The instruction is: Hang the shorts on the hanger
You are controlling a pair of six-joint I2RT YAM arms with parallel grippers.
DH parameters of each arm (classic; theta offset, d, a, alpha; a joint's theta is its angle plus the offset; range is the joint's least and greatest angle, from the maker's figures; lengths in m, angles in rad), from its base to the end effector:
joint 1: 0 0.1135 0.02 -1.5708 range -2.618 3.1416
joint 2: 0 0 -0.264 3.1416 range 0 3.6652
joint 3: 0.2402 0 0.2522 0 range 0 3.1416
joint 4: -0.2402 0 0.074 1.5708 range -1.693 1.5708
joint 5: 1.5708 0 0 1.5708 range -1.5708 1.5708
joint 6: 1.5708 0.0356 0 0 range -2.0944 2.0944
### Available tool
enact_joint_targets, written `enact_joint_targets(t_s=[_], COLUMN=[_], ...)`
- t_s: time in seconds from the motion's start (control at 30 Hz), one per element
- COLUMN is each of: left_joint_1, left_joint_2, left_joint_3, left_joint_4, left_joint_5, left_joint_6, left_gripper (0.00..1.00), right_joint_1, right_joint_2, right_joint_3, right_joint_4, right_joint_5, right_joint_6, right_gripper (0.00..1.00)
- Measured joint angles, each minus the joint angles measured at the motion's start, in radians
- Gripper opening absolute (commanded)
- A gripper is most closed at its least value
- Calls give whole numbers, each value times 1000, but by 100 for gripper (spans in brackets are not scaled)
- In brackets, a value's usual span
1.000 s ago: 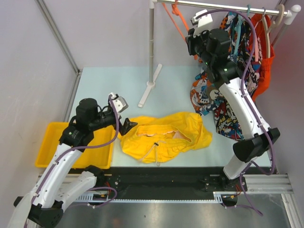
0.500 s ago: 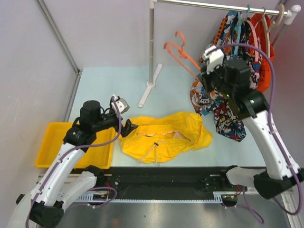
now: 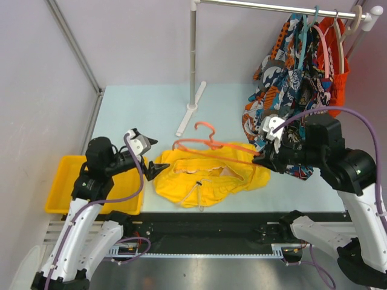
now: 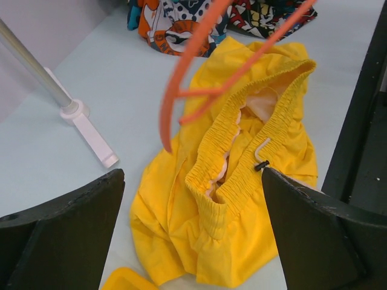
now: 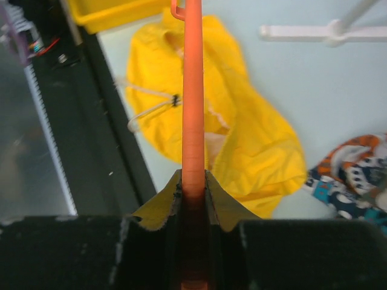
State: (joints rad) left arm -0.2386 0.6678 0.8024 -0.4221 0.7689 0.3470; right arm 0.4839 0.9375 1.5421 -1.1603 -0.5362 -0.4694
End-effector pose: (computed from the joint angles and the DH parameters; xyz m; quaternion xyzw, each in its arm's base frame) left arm 0.1330 -0.0578 0.3411 0.4293 0.6462 -0.2700 0.5703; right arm 0.0978 0.0720 0.4597 -0.5010 0.6897 0.2349 0.4670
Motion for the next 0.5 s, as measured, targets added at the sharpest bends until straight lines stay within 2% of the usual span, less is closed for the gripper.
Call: enact_joint_targets(t_s=[0.13,0.33,0.43,0.5], left_joint_1=[5,5,3,-2], left_joint_2=[-23,-9,31,63], left_joint_3=[16,39,39,39], left_joint_4=[-51,-175,-196,-195], left_joint_5=[82,236,264,266], left_joint_6=[82,246,266,264], left_gripper=[98,93,88,77], right_joint_1=[6,10,12,14], right_joint_2=[18,15,12,12], right_joint_3=[-34,-61,-62,-63], right_joint_4=[-88,-113,-111,-108], right_joint_5=[-91,-152,-172,-187], right_joint_6=[-68,-114,-122,-130], right_gripper=[0,0,0,0])
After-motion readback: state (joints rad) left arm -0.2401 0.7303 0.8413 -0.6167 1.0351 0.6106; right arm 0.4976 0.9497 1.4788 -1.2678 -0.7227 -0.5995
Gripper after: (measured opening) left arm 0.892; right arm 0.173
